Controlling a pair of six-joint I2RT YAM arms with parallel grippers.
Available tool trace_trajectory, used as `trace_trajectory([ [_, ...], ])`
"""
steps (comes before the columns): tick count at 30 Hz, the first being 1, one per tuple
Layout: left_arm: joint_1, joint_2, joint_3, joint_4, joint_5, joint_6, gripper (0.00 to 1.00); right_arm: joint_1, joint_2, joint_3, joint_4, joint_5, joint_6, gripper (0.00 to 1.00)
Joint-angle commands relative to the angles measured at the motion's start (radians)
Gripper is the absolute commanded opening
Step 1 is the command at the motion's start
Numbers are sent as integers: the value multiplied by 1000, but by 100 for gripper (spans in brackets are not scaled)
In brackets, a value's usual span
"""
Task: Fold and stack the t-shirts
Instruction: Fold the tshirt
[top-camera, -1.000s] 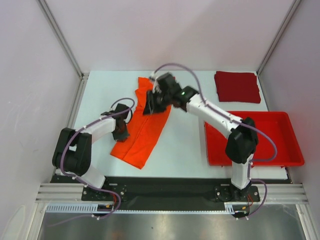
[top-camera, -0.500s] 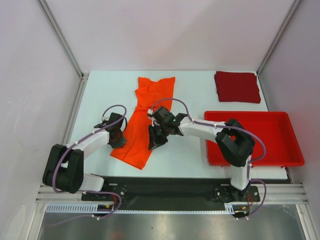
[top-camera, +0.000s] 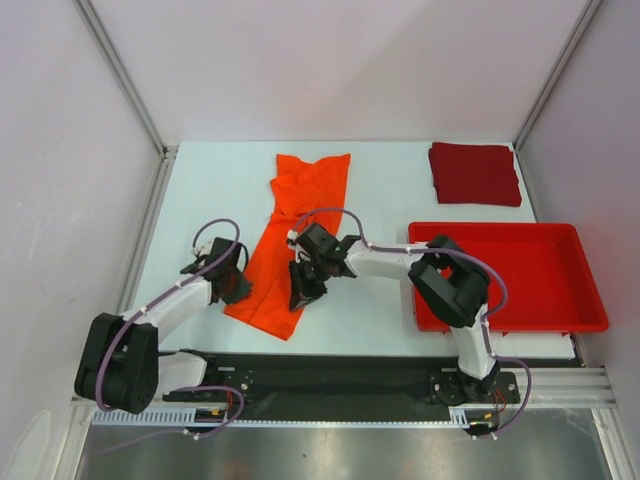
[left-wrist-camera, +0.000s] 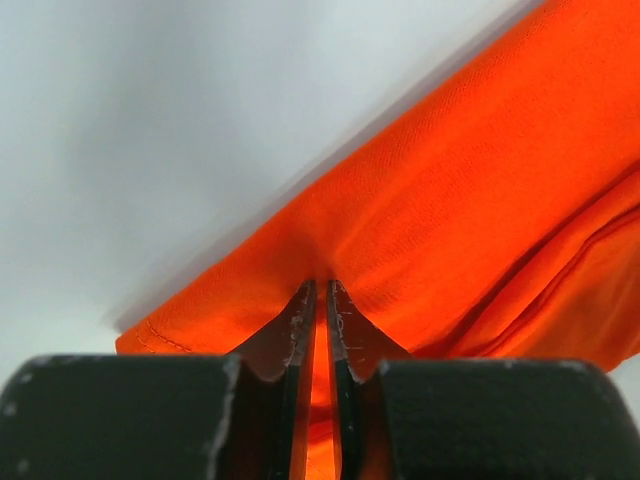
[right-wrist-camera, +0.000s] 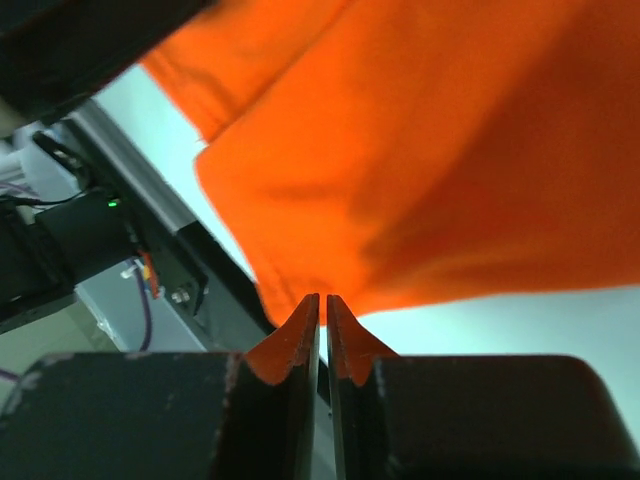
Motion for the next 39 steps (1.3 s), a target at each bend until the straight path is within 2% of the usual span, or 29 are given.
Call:
trace_trajectory([
  [1, -61, 37, -65, -170, 139, -81, 14, 10, 40, 60, -11, -8, -31, 11],
  [6, -133, 92, -48, -180, 143, -140, 14, 9, 72, 68, -51, 13, -60, 11],
  [11, -192, 111, -57, -170, 182, -197, 13, -2, 59, -21, -89, 45, -97, 8],
  [18, -327, 123, -59, -159, 211, -273, 13, -73, -95, -244, -115, 94, -146, 6],
  [24, -422, 114, -135, -107, 240, -342, 11, -96, -182, -320, -170, 194, -209, 6],
  [29, -477, -33, -180, -110, 240, -376, 12, -97, -236, -331, -205, 236, -227, 6],
  [34, -548, -245, -262, -156, 234, -494, 21, -96, -323, -337, -225, 236, -203, 7],
  [35, -551, -313, -279, -198, 234, -515, 27, -96, -345, -348, -224, 233, -188, 8],
  [36, -551, -314, -280, -214, 234, -516, 27, -96, -357, -353, -224, 231, -180, 8],
  [37, -551, -389, -283, -232, 229, -520, 29, -97, -366, -360, -224, 230, -169, 9],
  [39, -552, -452, -260, -306, 183, -514, 37, -97, -389, -383, -222, 220, -142, 11],
])
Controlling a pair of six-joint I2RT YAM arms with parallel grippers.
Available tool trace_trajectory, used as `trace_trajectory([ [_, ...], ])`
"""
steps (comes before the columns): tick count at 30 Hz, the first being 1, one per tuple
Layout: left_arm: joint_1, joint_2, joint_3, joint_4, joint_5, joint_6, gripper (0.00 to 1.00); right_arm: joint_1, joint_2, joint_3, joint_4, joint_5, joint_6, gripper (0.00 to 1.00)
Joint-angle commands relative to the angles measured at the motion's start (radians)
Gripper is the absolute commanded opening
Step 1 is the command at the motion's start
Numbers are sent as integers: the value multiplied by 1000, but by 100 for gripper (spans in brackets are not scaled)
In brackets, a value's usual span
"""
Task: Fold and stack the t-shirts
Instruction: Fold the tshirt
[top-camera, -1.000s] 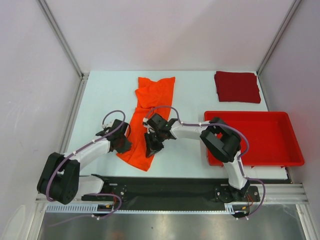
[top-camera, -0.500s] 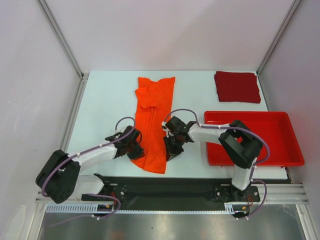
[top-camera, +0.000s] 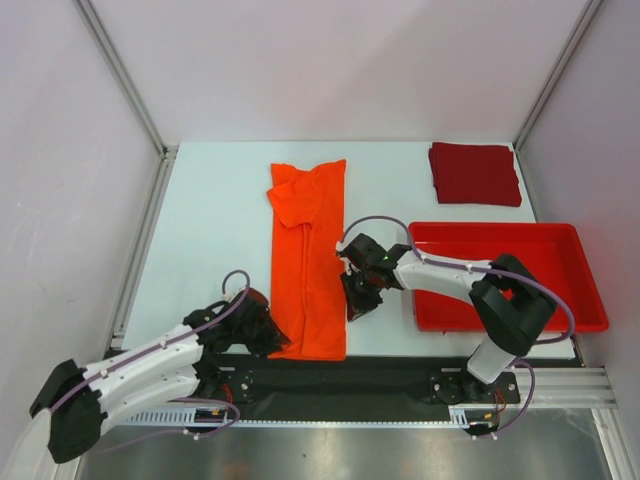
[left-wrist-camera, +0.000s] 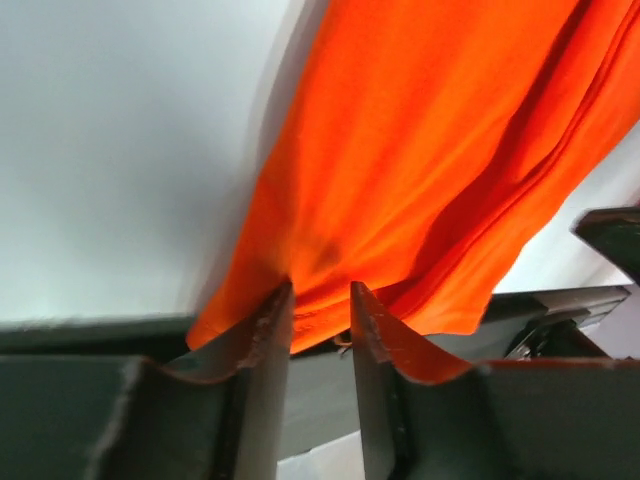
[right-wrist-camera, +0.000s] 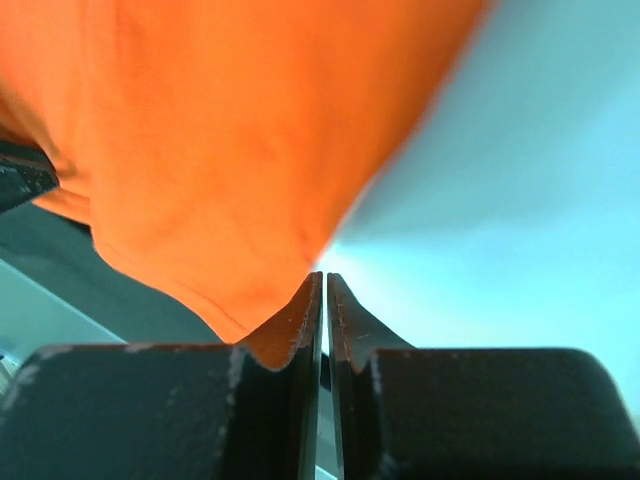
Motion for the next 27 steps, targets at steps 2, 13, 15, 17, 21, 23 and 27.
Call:
trace_trajectory([
  [2, -15, -119, 26, -304, -85, -12, 40, -2, -105, -41, -13, 6, 55, 14],
  [13, -49, -63, 163, -425, -145, 82, 43, 66, -284, -280, 189, -187, 272, 45],
  [15, -49, -92, 175, -480, -156, 74, 45, 86, -303, -332, 264, -201, 340, 50],
  [17, -49, -113, 178, -508, -165, 60, 52, 106, -318, -392, 374, -206, 423, 58],
  [21, -49, -136, 149, -537, -171, 48, 55, 110, -312, -456, 496, -166, 558, 59],
  [23, -49, -126, 149, -555, -180, 52, 56, 124, -317, -473, 545, -140, 604, 59],
  [27, -49, -104, 141, -549, -213, 86, 56, 144, -324, -524, 639, -98, 729, 56],
])
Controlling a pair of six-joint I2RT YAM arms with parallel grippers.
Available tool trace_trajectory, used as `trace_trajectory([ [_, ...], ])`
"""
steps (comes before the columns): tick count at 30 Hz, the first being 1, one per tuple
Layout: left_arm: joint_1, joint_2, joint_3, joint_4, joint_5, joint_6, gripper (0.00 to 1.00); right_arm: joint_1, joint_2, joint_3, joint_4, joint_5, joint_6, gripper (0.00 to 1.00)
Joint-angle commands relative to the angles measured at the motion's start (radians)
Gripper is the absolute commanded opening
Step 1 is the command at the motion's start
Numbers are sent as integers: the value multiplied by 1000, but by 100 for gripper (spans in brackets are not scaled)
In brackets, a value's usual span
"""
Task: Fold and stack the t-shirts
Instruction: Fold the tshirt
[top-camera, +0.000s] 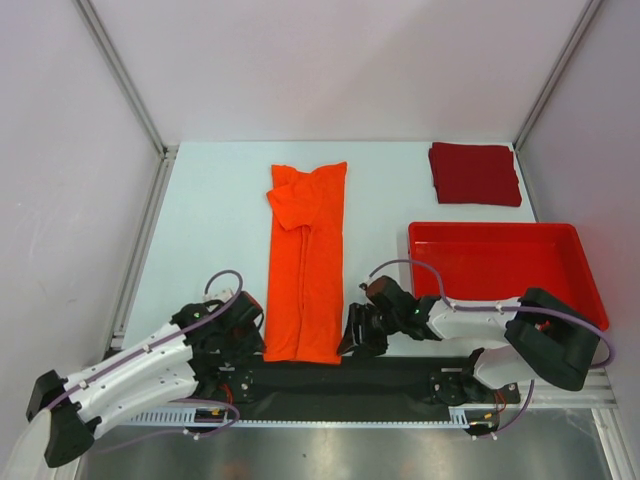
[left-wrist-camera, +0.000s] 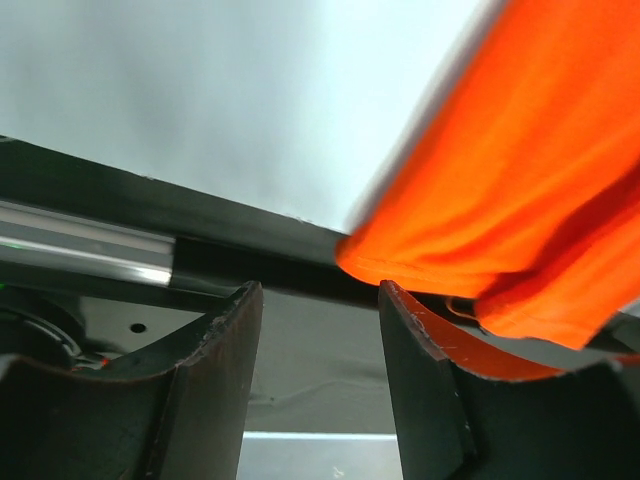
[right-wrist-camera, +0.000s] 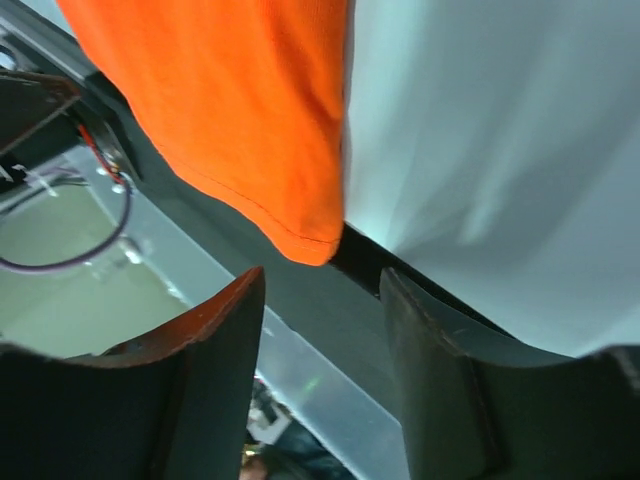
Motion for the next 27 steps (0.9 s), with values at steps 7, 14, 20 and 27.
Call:
trace_trajectory([
  [7, -7, 23, -5, 43, -57, 54, 56, 51, -52, -1, 80, 135, 154, 49],
  [14, -6, 58, 5, 102, -63, 80, 58, 51, -23, 13, 55, 158, 142, 48],
  [20, 0, 125, -1, 156, -57, 106, 56, 51, 31, 60, -24, 189, 68, 47],
  [27, 22, 112, -43, 217, -54, 125, 54, 57, 73, 43, 14, 198, 57, 43],
])
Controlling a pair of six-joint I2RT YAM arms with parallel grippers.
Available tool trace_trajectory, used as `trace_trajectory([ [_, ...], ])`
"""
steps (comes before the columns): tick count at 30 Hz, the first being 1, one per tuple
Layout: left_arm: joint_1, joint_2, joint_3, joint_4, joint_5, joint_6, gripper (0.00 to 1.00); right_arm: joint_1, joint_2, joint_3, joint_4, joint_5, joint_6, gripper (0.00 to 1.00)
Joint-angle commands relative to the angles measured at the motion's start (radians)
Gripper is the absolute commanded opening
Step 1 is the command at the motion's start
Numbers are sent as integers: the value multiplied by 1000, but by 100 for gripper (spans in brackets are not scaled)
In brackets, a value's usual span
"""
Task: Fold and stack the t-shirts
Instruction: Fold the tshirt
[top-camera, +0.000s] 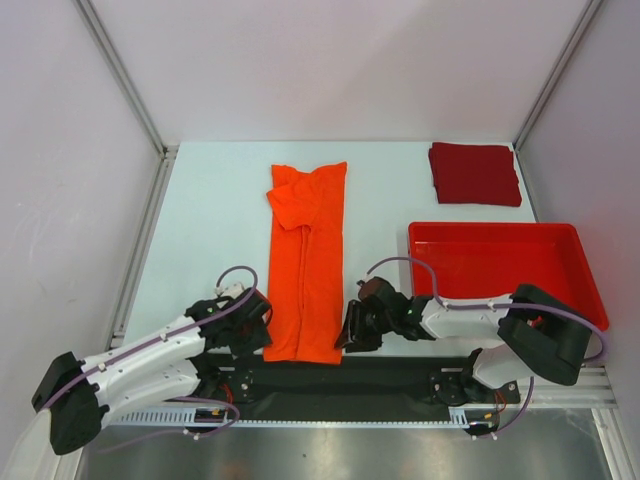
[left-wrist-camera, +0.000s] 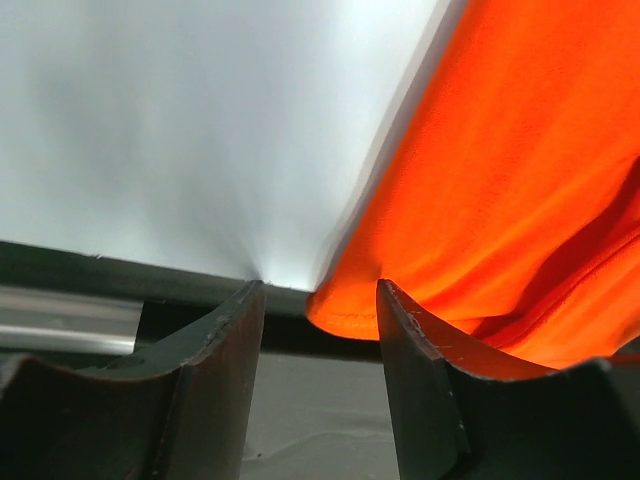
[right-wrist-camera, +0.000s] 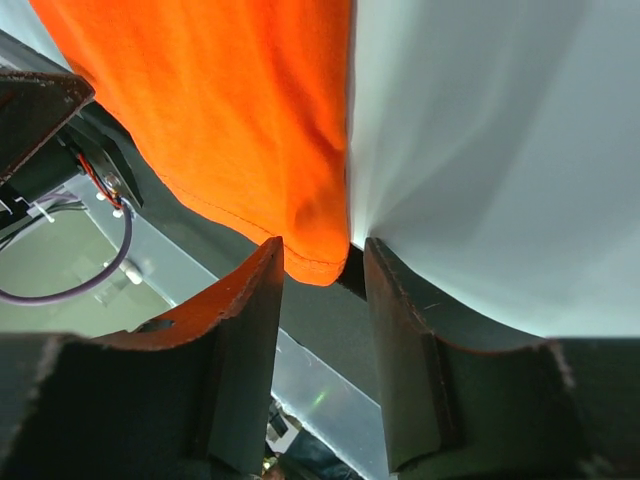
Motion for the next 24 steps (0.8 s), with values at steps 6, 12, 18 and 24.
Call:
trace_trajectory([
  [6, 31, 7, -28, 65, -3, 40, 52, 10, 63, 10, 32, 41, -28, 41],
  [12, 40, 14, -45, 91, -3, 51, 46, 10, 77, -17, 76, 31, -7, 40],
  [18, 42, 4, -75, 146, 23, 71, 43, 10, 71, -33, 84, 34, 5, 40],
  [24, 42, 10, -62, 200, 46, 106, 42, 10, 67, -40, 92, 34, 8, 40],
])
